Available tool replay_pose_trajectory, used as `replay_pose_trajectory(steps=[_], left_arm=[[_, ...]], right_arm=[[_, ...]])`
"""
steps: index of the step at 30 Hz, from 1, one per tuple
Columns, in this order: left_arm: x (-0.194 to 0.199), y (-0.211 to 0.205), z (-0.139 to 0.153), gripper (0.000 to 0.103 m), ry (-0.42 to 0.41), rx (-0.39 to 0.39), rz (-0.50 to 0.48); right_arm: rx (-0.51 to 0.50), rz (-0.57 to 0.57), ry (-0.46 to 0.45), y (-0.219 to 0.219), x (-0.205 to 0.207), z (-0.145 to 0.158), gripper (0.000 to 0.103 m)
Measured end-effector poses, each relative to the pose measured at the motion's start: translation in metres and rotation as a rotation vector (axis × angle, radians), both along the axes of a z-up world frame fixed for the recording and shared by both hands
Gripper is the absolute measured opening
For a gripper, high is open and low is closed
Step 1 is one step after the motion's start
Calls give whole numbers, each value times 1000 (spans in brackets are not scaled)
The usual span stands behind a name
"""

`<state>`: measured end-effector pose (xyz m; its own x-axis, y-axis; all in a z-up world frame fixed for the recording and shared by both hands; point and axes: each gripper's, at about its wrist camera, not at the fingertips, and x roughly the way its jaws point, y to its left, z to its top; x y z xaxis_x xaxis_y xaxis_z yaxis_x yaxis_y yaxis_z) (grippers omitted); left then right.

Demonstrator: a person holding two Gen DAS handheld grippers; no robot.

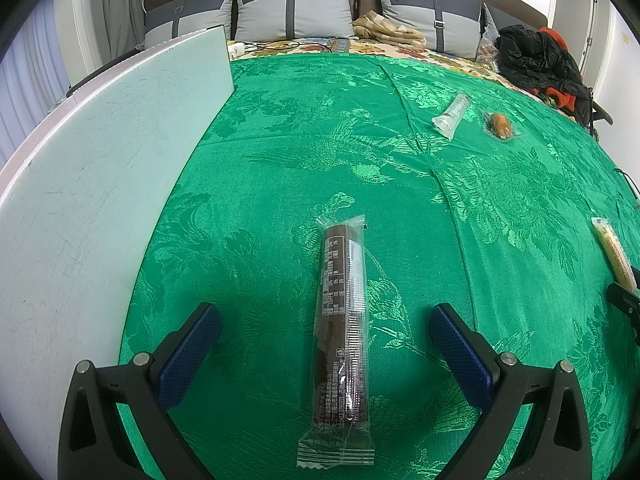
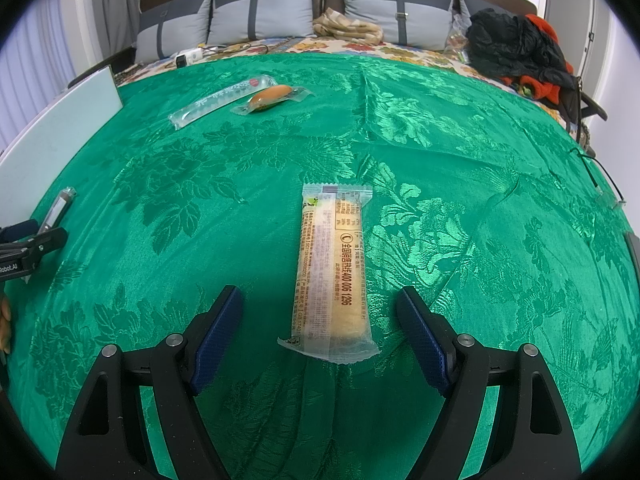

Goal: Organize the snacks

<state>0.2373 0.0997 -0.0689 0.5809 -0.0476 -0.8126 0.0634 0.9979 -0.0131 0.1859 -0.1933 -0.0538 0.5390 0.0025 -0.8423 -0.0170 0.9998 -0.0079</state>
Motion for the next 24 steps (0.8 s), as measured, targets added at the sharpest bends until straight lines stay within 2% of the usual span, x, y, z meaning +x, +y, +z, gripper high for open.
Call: replay_pose_trajectory(steps=[4,10,12,13,14,15,16,18,20,22,24], left_arm=[[2,0,1,103,19,2,-9],[4,-5,6,100,145,11,-49],[3,-11,9,89,150,15,-75],[2,-13,11,76,147,14,-88],[0,-16,14,54,136,14,-107],[-2,-18,17,40,125,17,-121],[-3,-19,18,20,126,20,-127],[-4,-15,20,18,145,-27,-130],[-10,-10,24,18,144,-61,-124],[-18,-7,28,18,136,-93,-120],[-26,-5,32,18,134,-132,-117]], right_arm=[[0,0,0,0,0,0,82],[2,3,3,0,0,0,84],[8,23,19,1,2,0,86],[11,30,36,0,3,1,86],[12,38,56,1,4,1,86],[16,55,102,2,7,3,86],[32,66,136,1,11,4,86],[114,75,183,-7,17,11,85],[210,39,194,-23,21,23,85],[321,-54,211,-50,29,34,85],[443,-142,281,-68,37,32,86]])
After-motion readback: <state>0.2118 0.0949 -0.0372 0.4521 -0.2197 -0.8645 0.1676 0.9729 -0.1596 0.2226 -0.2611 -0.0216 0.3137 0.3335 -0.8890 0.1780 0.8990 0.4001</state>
